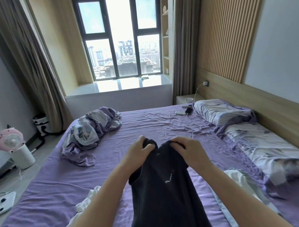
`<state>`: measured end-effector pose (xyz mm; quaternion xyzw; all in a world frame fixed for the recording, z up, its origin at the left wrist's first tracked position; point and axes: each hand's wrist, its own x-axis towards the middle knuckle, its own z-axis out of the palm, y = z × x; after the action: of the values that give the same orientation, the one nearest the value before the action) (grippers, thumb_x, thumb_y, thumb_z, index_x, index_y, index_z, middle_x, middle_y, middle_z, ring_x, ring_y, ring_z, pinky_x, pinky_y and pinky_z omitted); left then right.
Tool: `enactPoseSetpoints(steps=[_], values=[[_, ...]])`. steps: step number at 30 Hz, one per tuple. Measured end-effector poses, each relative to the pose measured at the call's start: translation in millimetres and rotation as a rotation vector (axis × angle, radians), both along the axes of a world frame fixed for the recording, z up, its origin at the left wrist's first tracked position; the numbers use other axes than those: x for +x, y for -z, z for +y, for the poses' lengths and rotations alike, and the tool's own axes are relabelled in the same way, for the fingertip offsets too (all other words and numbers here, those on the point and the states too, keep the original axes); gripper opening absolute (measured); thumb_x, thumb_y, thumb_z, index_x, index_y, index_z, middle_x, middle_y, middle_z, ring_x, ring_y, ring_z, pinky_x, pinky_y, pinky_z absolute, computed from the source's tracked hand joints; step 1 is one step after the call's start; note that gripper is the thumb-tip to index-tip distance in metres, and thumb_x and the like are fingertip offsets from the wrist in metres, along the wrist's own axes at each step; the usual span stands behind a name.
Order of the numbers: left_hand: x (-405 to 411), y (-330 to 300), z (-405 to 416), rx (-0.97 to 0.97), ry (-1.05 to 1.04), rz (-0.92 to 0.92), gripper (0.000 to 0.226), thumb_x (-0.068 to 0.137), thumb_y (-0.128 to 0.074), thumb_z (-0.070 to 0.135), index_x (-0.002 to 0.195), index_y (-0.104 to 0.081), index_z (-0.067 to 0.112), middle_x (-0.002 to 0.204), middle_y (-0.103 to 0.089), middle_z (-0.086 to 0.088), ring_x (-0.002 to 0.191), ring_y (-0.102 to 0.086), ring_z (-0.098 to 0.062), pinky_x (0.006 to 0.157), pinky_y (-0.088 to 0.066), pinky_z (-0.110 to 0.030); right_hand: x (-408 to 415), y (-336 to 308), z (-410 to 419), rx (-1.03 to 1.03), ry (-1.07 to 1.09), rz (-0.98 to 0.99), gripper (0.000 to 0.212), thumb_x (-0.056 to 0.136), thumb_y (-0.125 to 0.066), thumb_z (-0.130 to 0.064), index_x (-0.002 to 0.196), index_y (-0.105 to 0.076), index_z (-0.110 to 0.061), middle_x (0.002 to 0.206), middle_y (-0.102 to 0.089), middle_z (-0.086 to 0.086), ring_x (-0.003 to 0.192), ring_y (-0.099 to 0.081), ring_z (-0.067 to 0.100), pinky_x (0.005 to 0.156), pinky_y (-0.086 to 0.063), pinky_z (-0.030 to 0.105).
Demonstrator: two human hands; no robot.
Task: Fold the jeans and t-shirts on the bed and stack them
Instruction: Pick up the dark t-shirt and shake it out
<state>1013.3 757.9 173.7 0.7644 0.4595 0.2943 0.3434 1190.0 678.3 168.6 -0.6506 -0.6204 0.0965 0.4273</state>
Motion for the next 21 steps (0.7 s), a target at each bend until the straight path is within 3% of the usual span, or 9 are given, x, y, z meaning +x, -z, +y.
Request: enactPoseSetpoints(steps=[3, 6, 8, 11, 13, 16, 19, 21], values=[[0.0, 5.8, 1.6, -0.056, -0.012, -0.063, 0.021, 0.088, -0.061, 0.028, 0.089, -0.05, 0.01, 0.074, -0.052, 0.004, 0.068, -0.045, -0.012, 0.064, -0.035, -0.031, 7.1, 1.3, 1.6, 0.031, 0.021, 0.083, 0.007, 0.085, -0.065, -0.012, 0.085, -0.072, -0.015, 0.078, -0.068, -0.004, 0.073, -0.059, 0.01, 0.066, -0.039, 0.006], [1.9, 10.1, 2.9, -0.225, -0.045, -0.225, 0.008, 0.091, -0.057, 0.021, 0.096, -0.053, 0.017, 0.086, -0.06, -0.003, 0.072, -0.053, -0.016, 0.064, -0.041, -0.029, 6.8, 6.6, -3.3, -0.156, -0.098, 0.686, 0.019, 0.084, -0.063, -0.004, 0.074, -0.071, -0.019, 0.069, -0.065, -0.001, 0.064, -0.06, 0.013, 0.054, -0.047, 0.018], [3.7, 11.4, 3.4, -0.294, -0.116, -0.37, 0.005, 0.092, -0.054, 0.015, 0.095, -0.053, 0.018, 0.089, -0.062, -0.009, 0.072, -0.056, -0.02, 0.062, -0.043, -0.031, 2.0, 13.9, -8.0, -0.325, -0.164, 1.067, 0.017, 0.085, -0.06, -0.01, 0.074, -0.072, -0.016, 0.07, -0.066, 0.0, 0.061, -0.06, 0.012, 0.049, -0.047, 0.024], [7.2, 12.3, 2.0, -0.303, -0.171, -0.538, 0.008, 0.093, -0.051, 0.009, 0.094, -0.053, 0.016, 0.092, -0.062, -0.014, 0.079, -0.059, -0.025, 0.069, -0.046, -0.036, -6.4, 26.9, -9.1, -0.483, -0.101, 1.436, 0.022, 0.089, -0.059, -0.024, 0.082, -0.069, -0.005, 0.083, -0.069, 0.011, 0.072, -0.066, 0.021, 0.054, -0.054, 0.033], [9.2, 11.6, -1.5, -0.311, -0.16, -0.595, 0.009, 0.093, -0.05, 0.008, 0.093, -0.053, 0.017, 0.089, -0.062, -0.011, 0.076, -0.06, -0.022, 0.066, -0.049, -0.034, -13.2, 33.2, -7.9, -0.565, -0.053, 1.477, 0.02, 0.091, -0.059, -0.02, 0.094, -0.062, -0.001, 0.091, -0.066, 0.022, 0.075, -0.068, 0.029, 0.056, -0.058, 0.036], [11.4, 12.4, -5.4, -0.322, -0.114, -0.6, 0.011, 0.094, -0.05, 0.008, 0.092, -0.053, 0.019, 0.089, -0.062, -0.01, 0.078, -0.06, -0.022, 0.068, -0.048, -0.035, -22.7, 32.7, -3.3, -0.642, -0.122, 1.355, 0.014, 0.088, -0.062, -0.013, 0.097, -0.064, -0.002, 0.08, -0.069, 0.016, 0.067, -0.069, 0.022, 0.059, -0.058, 0.029], [9.3, 12.3, -6.3, -0.305, -0.076, -0.547, 0.014, 0.094, -0.051, 0.012, 0.091, -0.054, 0.026, 0.09, -0.064, -0.01, 0.079, -0.061, -0.022, 0.07, -0.047, -0.036, -29.9, 23.3, 3.9, -0.59, -0.176, 1.212, 0.012, 0.089, -0.058, -0.004, 0.098, -0.065, -0.002, 0.076, -0.065, 0.01, 0.061, -0.06, 0.015, 0.047, -0.044, 0.019], [5.4, 10.8, -6.1, -0.293, -0.041, -0.517, 0.017, 0.094, -0.052, 0.013, 0.094, -0.055, 0.03, 0.086, -0.068, -0.008, 0.074, -0.064, -0.02, 0.067, -0.049, -0.033, -31.7, 17.8, 8.4, -0.544, -0.164, 1.153, 0.014, 0.09, -0.056, -0.001, 0.102, -0.063, 0.002, 0.079, -0.061, 0.011, 0.063, -0.055, 0.016, 0.049, -0.041, 0.019]])
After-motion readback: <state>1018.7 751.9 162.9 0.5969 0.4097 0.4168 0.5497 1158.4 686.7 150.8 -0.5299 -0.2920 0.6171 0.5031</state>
